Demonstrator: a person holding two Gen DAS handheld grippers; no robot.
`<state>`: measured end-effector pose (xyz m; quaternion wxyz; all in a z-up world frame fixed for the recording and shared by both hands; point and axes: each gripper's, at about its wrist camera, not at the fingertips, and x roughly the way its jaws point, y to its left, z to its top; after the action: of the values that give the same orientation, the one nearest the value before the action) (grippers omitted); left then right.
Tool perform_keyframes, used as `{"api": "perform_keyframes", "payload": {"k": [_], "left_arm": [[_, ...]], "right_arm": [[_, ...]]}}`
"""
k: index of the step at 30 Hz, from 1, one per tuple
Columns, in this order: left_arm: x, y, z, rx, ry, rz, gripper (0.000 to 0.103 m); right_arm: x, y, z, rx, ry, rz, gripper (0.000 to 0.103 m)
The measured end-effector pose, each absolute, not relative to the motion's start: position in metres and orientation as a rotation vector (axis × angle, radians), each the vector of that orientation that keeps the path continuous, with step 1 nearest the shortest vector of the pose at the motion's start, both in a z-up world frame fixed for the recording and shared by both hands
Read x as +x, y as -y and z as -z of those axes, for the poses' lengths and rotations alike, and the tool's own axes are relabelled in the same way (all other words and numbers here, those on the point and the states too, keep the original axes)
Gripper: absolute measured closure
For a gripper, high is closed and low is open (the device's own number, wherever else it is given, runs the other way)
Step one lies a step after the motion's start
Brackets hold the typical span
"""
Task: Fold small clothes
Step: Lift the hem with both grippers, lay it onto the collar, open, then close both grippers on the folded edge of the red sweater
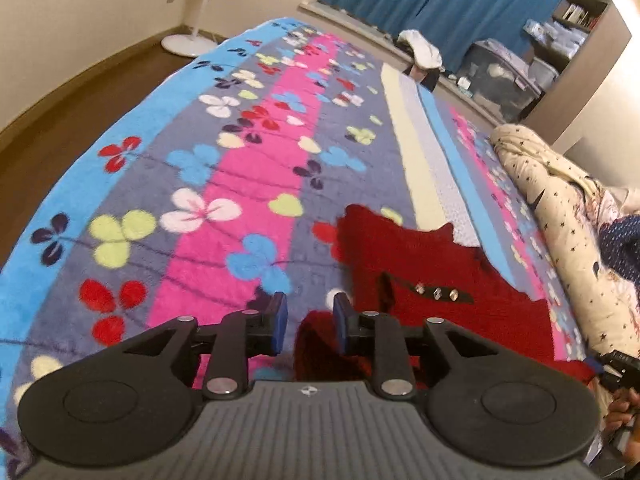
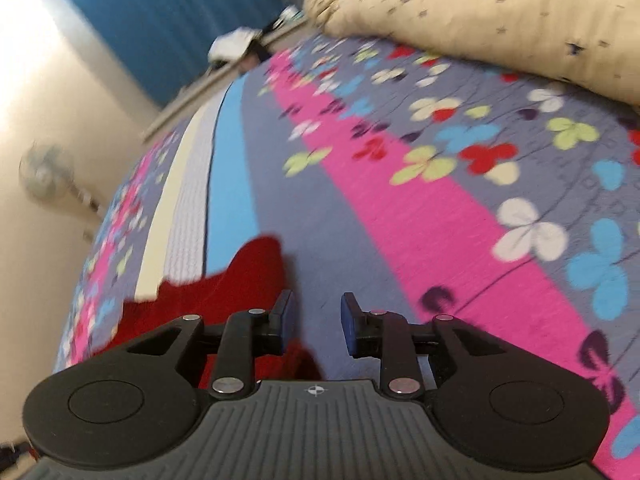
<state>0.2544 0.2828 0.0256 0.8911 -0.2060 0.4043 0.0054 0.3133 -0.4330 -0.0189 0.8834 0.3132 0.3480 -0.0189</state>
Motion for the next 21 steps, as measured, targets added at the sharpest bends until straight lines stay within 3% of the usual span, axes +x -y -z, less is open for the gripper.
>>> {"api": "perform_keyframes", "payload": {"k": [3, 9, 13, 21], "left_arm": [[0.247, -0.284, -0.022, -0.382, -0.895, -0.016, 0.061], [0.248, -0.27, -0.003, -0.286, -0.988, 0.038, 0.052], [0.269, -0.251, 0.011, -0.199, -1.023, 0.123, 0.033], [0.309, -0.229, 0.027, -0.252, -1.013, 0.195, 0.032]], "right_arm": [[0.31, 0.444, 0.026, 0.631, -0.763, 0.004, 0.075], [0.29, 0.457, 0.03, 0.533, -0.84, -0.063, 0.066], [0.284, 0.442, 0.04, 0.412, -0.898, -0.143, 0.066], [0.311, 0.399, 0.043, 0.332, -0.886, -0.261, 0.057]]}}
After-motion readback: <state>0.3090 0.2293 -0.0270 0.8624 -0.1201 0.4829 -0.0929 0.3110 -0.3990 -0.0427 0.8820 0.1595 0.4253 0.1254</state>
